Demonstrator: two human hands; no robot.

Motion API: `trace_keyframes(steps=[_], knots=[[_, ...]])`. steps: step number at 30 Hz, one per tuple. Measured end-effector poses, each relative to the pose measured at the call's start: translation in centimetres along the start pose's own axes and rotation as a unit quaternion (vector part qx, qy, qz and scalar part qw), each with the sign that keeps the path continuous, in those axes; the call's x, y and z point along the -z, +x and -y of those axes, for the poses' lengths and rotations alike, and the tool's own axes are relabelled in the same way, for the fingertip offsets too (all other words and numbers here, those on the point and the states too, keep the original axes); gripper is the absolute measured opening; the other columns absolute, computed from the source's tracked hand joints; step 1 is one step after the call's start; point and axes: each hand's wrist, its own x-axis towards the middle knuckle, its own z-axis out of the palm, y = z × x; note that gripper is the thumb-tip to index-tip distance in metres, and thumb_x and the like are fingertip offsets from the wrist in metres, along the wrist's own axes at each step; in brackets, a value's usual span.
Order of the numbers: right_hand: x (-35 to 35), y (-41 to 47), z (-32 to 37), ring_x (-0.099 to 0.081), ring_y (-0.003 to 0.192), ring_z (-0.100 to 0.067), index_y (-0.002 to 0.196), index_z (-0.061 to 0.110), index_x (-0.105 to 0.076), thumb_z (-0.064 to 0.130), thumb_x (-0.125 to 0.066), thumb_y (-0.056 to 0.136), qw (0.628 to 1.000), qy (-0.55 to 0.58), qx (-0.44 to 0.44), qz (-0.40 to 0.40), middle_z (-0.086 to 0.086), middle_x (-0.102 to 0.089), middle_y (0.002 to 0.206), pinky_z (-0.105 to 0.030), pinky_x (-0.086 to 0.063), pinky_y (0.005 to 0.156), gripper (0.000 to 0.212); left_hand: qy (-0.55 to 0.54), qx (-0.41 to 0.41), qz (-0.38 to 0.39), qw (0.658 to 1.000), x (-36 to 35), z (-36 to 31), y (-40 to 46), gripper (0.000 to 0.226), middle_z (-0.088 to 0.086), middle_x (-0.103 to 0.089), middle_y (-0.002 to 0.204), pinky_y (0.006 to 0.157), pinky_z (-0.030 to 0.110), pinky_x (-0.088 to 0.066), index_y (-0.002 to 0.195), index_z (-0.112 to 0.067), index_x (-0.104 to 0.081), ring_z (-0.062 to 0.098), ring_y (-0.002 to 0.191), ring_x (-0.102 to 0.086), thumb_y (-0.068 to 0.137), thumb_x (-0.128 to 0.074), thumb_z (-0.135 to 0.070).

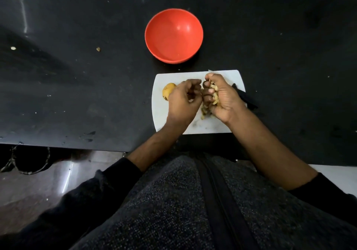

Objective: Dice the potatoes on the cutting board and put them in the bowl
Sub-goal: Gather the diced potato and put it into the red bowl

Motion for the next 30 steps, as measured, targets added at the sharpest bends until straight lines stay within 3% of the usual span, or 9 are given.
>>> trace_keyframes(steps=[3, 7, 12, 17, 20, 25, 27, 30], knots=[[-0.8, 0.1, 0.8, -0.038, 0.048, -0.002, 0.086, 0.017, -0.059, 0.020, -0.058, 0.094, 0.999, 0.008, 0.010, 0.031, 0.005, -0.053, 0.071, -0.014, -0.026, 0.039, 0.009, -0.056, 0.035, -0.023, 0.998, 0.2, -0.8, 0.5, 0.032, -0.001, -0.073, 0.101, 0.080, 0.024, -0.057, 0.114, -0.010, -0.070, 0.010, 0.088, -0.069, 0.085, -0.062, 0.003], [-3.7, 1.4, 2.5, -0.040, 0.047, -0.001, 0.084, 0.016, -0.058, 0.020, -0.058, 0.095, 0.998, 0.022, 0.029, 0.052, 0.004, -0.052, 0.069, -0.013, -0.028, 0.038, 0.011, -0.110, 0.045, -0.061, 0.991, 1.7, -2.4, 2.6, 0.027, -0.002, -0.075, 0.099, 0.086, 0.031, -0.058, 0.110, -0.012, -0.070, 0.013, 0.092, -0.071, 0.087, -0.065, 0.000], [-9.4, 4.8, 5.1, -0.045, 0.045, -0.006, 0.075, 0.012, -0.054, 0.014, -0.051, 0.095, 0.998, 0.042, 0.042, 0.020, 0.000, -0.049, 0.058, -0.016, -0.035, 0.038, 0.020, -0.127, 0.064, -0.128, 0.981, 3.6, -3.5, 7.7, 0.020, -0.002, -0.075, 0.097, 0.087, 0.032, -0.060, 0.105, -0.014, -0.071, 0.010, 0.093, -0.072, 0.091, -0.064, -0.001], [-12.9, 8.0, 5.9, -0.053, 0.057, -0.017, 0.073, 0.006, -0.053, 0.010, -0.044, 0.095, 0.996, 0.087, 0.025, -0.015, -0.008, -0.053, 0.061, -0.023, -0.047, 0.050, 0.024, -0.269, 0.179, -0.162, 0.932, 4.2, -3.7, 11.8, 0.020, 0.010, -0.075, 0.097, 0.090, 0.036, -0.059, 0.103, -0.006, -0.069, 0.023, 0.095, -0.073, 0.101, -0.050, -0.003], [-13.6, 9.0, 5.8, -0.053, 0.056, -0.019, 0.068, 0.008, -0.052, 0.012, -0.047, 0.092, 0.999, 0.033, 0.025, -0.023, -0.006, -0.052, 0.060, -0.030, -0.045, 0.057, 0.025, -0.313, 0.233, -0.164, 0.906, 4.2, -3.4, 13.1, 0.024, 0.014, -0.073, 0.106, 0.093, 0.038, -0.058, 0.103, -0.007, -0.070, 0.029, 0.104, -0.069, 0.102, -0.046, -0.005], [-13.2, 9.0, 5.9, -0.066, 0.070, -0.022, 0.089, 0.012, -0.063, 0.050, -0.048, 0.098, 0.993, -0.106, -0.003, -0.053, -0.006, -0.068, 0.071, -0.033, -0.052, 0.065, 0.042, -0.309, 0.252, -0.156, 0.904, 4.3, -3.5, 13.6, 0.024, 0.008, -0.074, 0.105, 0.087, 0.041, -0.060, 0.108, -0.011, -0.070, 0.023, 0.098, -0.072, 0.103, -0.046, -0.012], [-13.0, 9.1, 5.9, -0.070, 0.070, -0.020, 0.099, 0.012, -0.068, 0.050, -0.044, 0.100, 0.984, -0.168, 0.014, -0.059, -0.005, -0.072, 0.075, -0.033, -0.054, 0.064, 0.046, -0.295, 0.243, -0.154, 0.911, 4.4, -3.5, 13.5, 0.024, 0.007, -0.074, 0.108, 0.087, 0.042, -0.061, 0.112, -0.012, -0.070, 0.022, 0.099, -0.072, 0.103, -0.047, -0.014], [-12.8, 9.1, 5.5, -0.073, 0.079, -0.020, 0.091, 0.020, -0.071, 0.042, -0.050, 0.099, 0.967, -0.233, 0.072, -0.068, -0.004, -0.076, 0.083, -0.042, -0.059, 0.078, 0.032, -0.283, 0.231, -0.150, 0.919, 4.5, -3.7, 13.0, 0.025, 0.004, -0.075, 0.106, 0.085, 0.041, -0.061, 0.110, -0.014, -0.071, 0.019, 0.099, -0.072, 0.104, -0.047, -0.017]])
